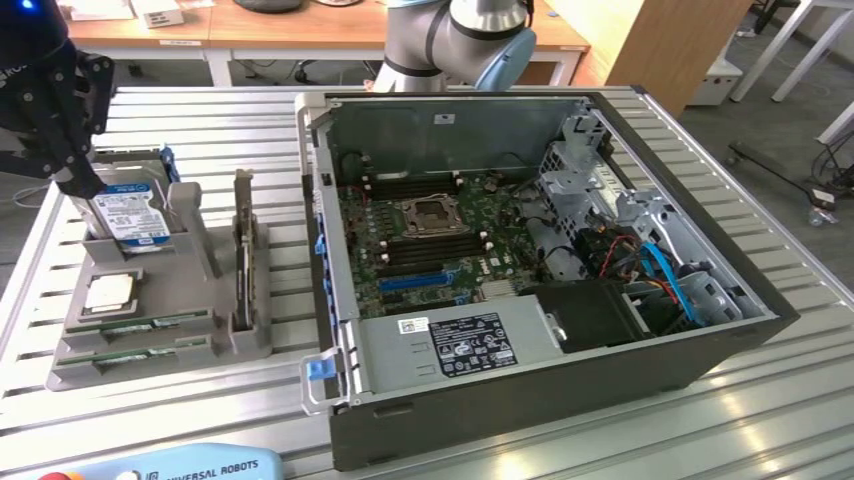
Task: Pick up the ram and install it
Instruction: 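Pick up the ram and move it above insertion slot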
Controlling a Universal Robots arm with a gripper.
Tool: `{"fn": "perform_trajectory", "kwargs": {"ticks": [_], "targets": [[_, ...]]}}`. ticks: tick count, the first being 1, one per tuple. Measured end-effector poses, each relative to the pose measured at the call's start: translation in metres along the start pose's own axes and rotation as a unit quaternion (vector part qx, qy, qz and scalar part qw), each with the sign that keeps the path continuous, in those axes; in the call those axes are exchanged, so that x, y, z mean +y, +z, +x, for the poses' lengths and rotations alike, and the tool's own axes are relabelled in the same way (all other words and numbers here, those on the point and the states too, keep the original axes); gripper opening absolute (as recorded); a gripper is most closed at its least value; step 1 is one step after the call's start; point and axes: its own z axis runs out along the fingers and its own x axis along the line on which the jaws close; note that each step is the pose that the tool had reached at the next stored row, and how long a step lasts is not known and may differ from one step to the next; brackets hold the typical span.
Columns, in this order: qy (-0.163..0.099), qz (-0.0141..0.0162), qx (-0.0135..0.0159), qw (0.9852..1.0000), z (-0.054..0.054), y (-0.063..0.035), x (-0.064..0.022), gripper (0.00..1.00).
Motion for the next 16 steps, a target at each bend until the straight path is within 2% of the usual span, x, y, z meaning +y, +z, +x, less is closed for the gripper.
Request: {"fn": "perform_trajectory", "kwargs": {"ticks": [4, 8, 11, 16], "targets": [[-0.036, -0.0009, 0.0013, 0.9994, 0.0000, 0.0002, 0.0000, 0.10], [-0.073, -0.0018, 0.0025, 0.9974, 0.0000, 0.0004, 0.0000, 0.10], [-0.099, -0.0024, 0.0035, 0.9950, 0.0000, 0.0005, 0.0000, 0.10], [-0.145, -0.0035, 0.0051, 0.9894, 0.0000, 0.0007, -0.0001, 0.10]]}}
